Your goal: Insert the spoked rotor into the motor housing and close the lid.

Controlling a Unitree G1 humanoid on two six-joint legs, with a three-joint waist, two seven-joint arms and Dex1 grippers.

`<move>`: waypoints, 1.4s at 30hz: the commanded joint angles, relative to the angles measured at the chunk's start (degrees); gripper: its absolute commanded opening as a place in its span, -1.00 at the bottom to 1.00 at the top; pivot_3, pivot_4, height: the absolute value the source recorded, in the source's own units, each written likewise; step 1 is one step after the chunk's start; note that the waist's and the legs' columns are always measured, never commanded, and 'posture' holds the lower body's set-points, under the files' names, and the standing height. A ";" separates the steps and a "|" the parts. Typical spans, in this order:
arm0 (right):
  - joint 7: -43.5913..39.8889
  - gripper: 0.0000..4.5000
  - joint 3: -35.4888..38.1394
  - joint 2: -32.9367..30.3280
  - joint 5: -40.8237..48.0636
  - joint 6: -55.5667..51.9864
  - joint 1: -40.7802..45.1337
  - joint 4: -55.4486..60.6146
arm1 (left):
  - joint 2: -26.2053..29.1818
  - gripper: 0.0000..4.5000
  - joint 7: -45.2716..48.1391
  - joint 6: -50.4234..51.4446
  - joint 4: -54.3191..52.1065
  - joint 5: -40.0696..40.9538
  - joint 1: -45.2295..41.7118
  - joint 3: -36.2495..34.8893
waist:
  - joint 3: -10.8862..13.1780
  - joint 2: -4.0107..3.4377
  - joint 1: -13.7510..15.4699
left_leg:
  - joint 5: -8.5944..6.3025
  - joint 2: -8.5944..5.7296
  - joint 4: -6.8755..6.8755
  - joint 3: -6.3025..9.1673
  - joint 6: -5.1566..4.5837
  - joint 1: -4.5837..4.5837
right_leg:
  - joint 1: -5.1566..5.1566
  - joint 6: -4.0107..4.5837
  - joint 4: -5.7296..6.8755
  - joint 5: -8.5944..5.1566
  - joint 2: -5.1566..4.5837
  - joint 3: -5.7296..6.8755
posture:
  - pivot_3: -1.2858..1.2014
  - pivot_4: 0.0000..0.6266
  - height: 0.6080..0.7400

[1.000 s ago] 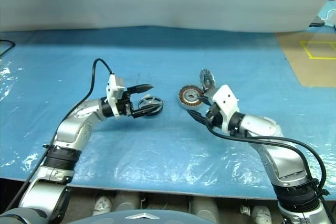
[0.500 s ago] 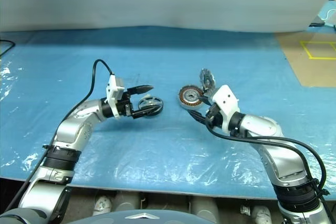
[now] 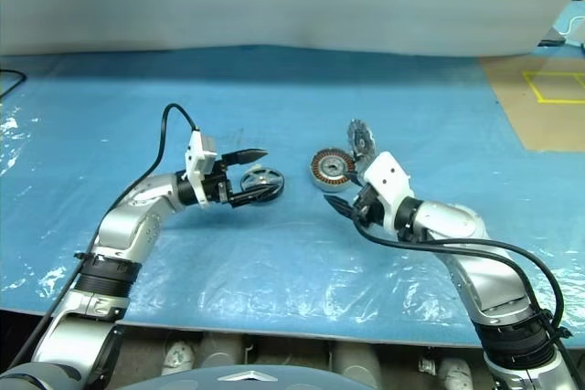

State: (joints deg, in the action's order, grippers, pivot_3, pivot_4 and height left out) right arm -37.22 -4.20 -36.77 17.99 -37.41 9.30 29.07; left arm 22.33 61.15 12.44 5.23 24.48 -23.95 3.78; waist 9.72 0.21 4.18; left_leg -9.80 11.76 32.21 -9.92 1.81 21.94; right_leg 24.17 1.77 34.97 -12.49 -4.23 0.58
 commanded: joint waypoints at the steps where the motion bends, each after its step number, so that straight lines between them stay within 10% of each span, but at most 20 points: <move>1: 0.16 0.31 -5.11 -1.35 -5.37 1.73 3.86 -0.64 | -0.03 0.98 0.21 -0.80 -1.27 0.22 -0.24 -0.29 | 0.00 0.00 -0.13 | 0.00 0.00 0.02 0.00 0.00 -0.01 | 0.00 0.00 0.04 0.00 0.00 0.00 | 0.03 -0.52 1.00; 21: -16.96 0.31 -24.50 -2.00 -19.09 1.94 34.77 -26.27 | -2.46 0.98 -1.61 -1.99 -0.75 -0.58 0.47 0.06 | 0.00 0.00 -0.17 | 0.00 0.01 0.38 0.00 0.00 -0.04 | 0.02 0.05 0.53 -0.01 -0.01 -0.05 | 0.03 -0.52 1.00; 42: -25.20 0.31 -27.23 -2.12 -28.13 7.68 33.87 -34.48 | -2.93 0.98 -2.85 -4.26 -0.47 -1.29 2.18 0.16 | 0.00 0.00 -0.13 | -0.01 0.05 0.53 0.00 -0.02 -0.03 | 0.04 0.09 0.69 -0.03 -0.01 -0.06 | 0.03 -0.52 1.00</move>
State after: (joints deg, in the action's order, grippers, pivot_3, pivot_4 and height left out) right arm -61.66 -30.71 -38.35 -8.89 -30.28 44.15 -6.40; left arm 19.55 58.28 9.37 5.76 23.23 -21.03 4.27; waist 9.72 0.22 4.05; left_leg -9.81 11.81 32.74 -9.92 1.79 21.91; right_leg 24.21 1.86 35.66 -12.52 -4.23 0.52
